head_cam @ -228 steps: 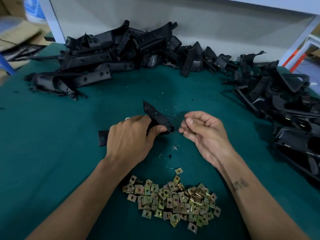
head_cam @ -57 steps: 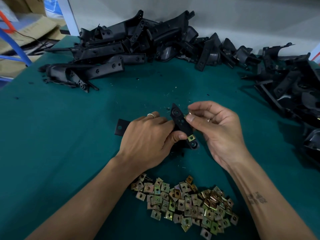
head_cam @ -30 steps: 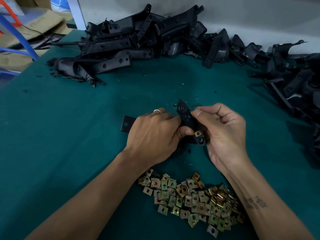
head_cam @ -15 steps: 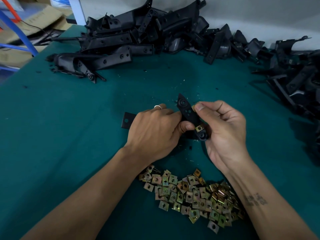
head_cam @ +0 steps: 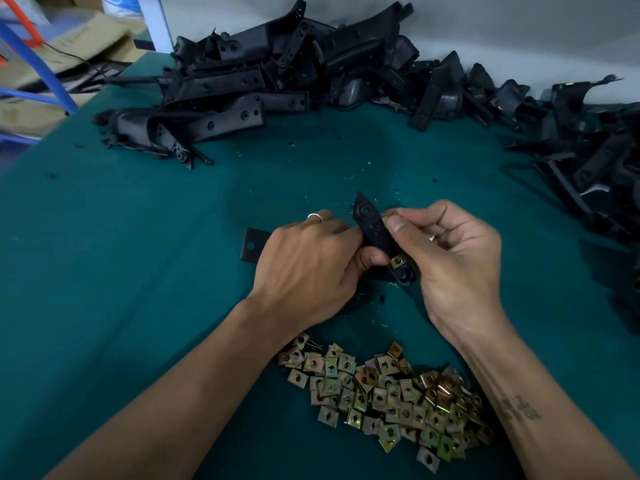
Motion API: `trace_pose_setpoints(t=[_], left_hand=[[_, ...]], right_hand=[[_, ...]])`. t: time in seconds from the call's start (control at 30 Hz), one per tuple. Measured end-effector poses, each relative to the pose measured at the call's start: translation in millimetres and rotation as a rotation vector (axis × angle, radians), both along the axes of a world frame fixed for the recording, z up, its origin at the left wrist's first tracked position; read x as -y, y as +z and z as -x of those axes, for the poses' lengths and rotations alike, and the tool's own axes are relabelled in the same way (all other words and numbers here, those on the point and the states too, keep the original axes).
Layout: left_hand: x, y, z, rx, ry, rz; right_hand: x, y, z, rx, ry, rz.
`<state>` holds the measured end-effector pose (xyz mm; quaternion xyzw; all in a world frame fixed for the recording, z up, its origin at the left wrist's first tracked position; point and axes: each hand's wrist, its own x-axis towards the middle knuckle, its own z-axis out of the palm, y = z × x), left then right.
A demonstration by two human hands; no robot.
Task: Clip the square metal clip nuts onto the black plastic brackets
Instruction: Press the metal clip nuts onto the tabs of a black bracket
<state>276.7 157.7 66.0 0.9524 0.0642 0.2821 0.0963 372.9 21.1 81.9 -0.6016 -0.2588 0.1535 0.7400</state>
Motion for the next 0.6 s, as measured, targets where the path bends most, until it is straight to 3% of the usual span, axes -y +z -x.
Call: trace_pose_setpoints(t=[0.3, 0.47, 0.6], left_hand=[[1.0, 1.1, 1.8, -0.004, 0.006, -0.023], [2.1, 0.3, 1.0, -0.018, -0.003, -0.048], [2.3, 0.9, 1.3, -0.002, -0.010, -0.051]], right_hand=[[1.5, 4.3, 1.2, 0.067, -0.002, 0.051], [3.8, 6.9, -1.6, -0.087, 0.051, 0.058], [1.1, 4.9, 1.5, -0.081, 0.037, 0.052]])
